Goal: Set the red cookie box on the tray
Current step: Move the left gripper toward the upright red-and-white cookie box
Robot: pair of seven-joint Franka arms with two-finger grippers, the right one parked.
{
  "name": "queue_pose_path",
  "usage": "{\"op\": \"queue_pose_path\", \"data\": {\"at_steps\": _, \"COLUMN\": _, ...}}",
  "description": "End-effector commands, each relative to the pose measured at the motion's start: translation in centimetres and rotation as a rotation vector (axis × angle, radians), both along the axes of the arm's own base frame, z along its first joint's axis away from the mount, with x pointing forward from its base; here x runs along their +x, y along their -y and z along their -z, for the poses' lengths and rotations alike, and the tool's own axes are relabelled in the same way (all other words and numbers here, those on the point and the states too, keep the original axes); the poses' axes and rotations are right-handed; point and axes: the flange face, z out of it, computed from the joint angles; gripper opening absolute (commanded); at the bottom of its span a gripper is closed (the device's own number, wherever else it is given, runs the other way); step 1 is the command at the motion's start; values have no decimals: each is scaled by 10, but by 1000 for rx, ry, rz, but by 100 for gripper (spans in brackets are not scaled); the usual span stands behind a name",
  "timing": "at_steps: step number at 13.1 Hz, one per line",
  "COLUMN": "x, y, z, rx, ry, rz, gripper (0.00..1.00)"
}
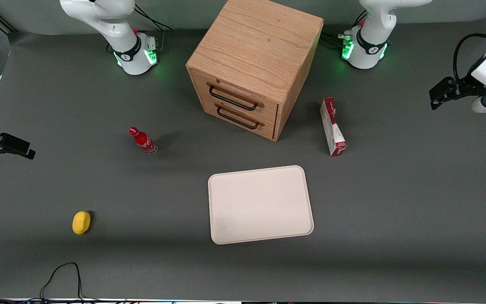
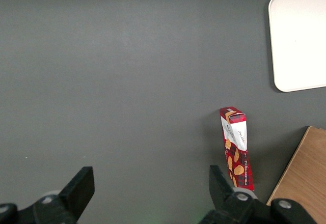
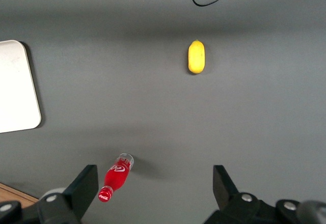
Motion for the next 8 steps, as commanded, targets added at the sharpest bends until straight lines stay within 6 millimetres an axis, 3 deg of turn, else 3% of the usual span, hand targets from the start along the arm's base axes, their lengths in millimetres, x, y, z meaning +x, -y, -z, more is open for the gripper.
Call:
{"op": "queue_pose_path", "data": {"at_steps": 1, "x": -5, "y": 1, "z": -6, "rx": -17, "ry": -12, "rz": 16, "gripper": 100}}
{"op": "queue_pose_path", "data": {"at_steps": 5, "x": 3, "y": 9, "z": 14, "rx": -30, "ry": -41, "rz": 17, "gripper": 100}}
{"op": "queue_pose_path", "data": {"at_steps": 6, "x": 5, "y": 18, "z": 28, "rx": -36, "ry": -69, "rz": 31, "gripper": 100}}
{"op": "queue_pose_path", "data": {"at_steps": 8, "x": -3, "y": 58, "z": 60, "rx": -93, "ry": -116, "rz": 2, "gripper": 100}}
